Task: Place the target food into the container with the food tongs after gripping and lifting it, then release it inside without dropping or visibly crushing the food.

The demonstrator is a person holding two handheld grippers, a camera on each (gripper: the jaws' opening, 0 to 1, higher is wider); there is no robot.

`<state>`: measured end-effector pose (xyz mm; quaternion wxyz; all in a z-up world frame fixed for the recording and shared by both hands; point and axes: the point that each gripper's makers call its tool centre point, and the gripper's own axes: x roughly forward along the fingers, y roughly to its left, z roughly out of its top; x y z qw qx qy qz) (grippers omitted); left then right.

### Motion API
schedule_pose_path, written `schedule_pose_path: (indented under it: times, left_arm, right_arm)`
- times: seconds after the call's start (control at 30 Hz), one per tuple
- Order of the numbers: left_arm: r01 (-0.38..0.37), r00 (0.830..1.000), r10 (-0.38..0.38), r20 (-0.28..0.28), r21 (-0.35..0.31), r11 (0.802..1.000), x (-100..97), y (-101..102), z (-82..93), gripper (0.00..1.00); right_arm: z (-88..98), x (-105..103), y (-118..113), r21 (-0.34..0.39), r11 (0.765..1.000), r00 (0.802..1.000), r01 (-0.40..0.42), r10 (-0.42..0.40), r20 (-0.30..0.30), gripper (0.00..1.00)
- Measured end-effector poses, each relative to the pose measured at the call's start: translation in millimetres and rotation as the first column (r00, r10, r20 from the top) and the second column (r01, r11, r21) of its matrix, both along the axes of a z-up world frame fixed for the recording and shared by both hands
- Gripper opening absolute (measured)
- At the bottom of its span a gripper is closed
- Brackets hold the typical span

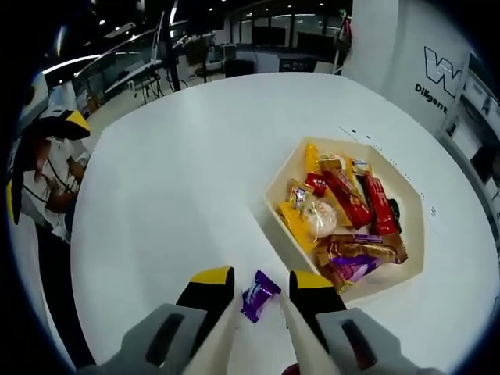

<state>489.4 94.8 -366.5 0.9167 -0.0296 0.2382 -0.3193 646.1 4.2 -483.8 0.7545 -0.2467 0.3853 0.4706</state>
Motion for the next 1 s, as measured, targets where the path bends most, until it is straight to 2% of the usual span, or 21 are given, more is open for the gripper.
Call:
schedule_pose_path:
  times: [0.47,0.73,1.0]
  left_arm:
    - [0.003,1.0,-0.003,0.003,0.001,1.0,-0.6,0.8,0.8,0.74]
    - [0.003,1.0,-0.003,0.003,-0.001,1.0,-1.8,2.2,-2.6,0.74]
    - [0.005,1.0,-0.005,0.006,-0.002,1.0,-3.3,0.8,-2.3,0.74]
  right_arm:
    - [1.3,-14.0,2.3,0.011,0.997,0.997,-0.081,0.081,-0.007,0.16]
    - [6.7,-16.5,1.8,0.034,0.995,0.996,-0.092,0.093,-0.009,0.14]
    - [19.8,-13.9,3.2,0.073,0.995,0.998,-0.065,0.066,-0.01,0.14]
